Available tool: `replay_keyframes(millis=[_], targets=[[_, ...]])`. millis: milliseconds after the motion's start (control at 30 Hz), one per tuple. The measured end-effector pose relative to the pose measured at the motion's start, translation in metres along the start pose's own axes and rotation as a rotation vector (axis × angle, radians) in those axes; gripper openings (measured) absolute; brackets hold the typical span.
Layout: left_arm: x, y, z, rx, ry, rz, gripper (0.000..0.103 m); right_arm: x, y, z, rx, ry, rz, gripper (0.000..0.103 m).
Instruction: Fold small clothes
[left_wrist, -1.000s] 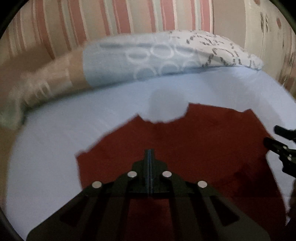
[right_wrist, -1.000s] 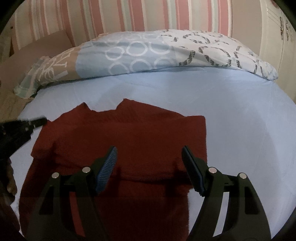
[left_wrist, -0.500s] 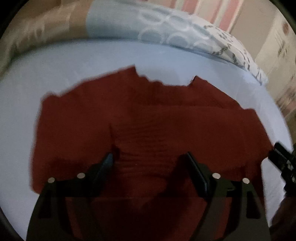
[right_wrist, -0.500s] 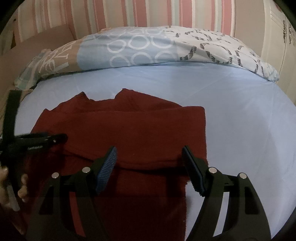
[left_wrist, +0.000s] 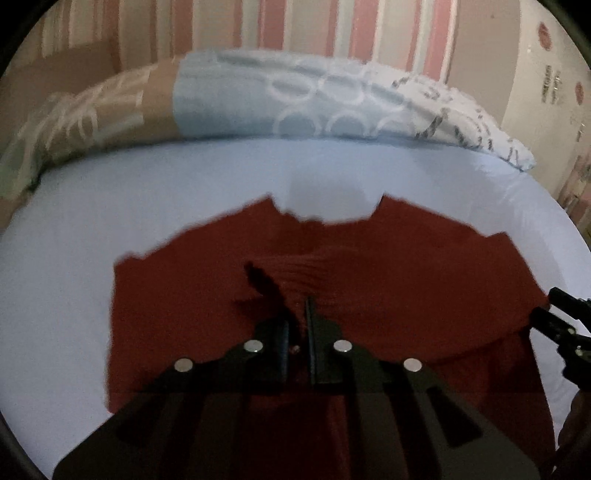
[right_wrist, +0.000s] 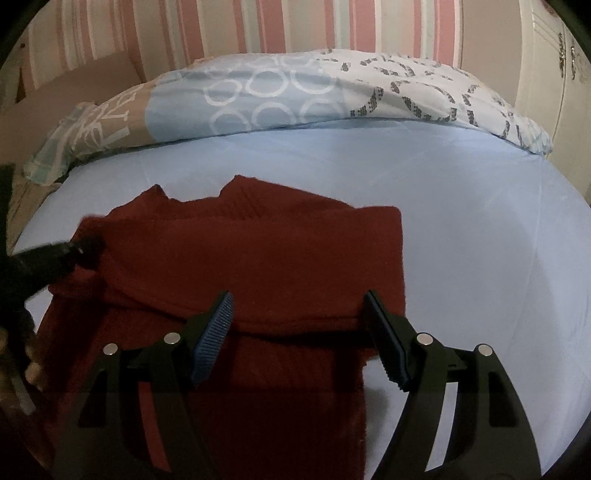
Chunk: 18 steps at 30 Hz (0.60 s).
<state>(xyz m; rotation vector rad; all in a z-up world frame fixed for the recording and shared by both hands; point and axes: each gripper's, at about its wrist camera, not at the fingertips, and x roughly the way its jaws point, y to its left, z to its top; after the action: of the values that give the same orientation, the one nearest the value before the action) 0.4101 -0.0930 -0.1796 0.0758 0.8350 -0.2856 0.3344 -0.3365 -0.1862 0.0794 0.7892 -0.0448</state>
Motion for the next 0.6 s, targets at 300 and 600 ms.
replay_keyframes(millis=[300, 600], targets=[[-0.027, 0.036, 0.017, 0.11, -0.056, 0.155, 0.008, -0.004, 0.008, 0.022, 0.02, -0.041, 0.016, 0.073], [0.001, 0.069, -0.027, 0.034, 0.067, 0.166, 0.008, 0.013, 0.027, 0.016, -0.018, 0.005, 0.017, 0.073]])
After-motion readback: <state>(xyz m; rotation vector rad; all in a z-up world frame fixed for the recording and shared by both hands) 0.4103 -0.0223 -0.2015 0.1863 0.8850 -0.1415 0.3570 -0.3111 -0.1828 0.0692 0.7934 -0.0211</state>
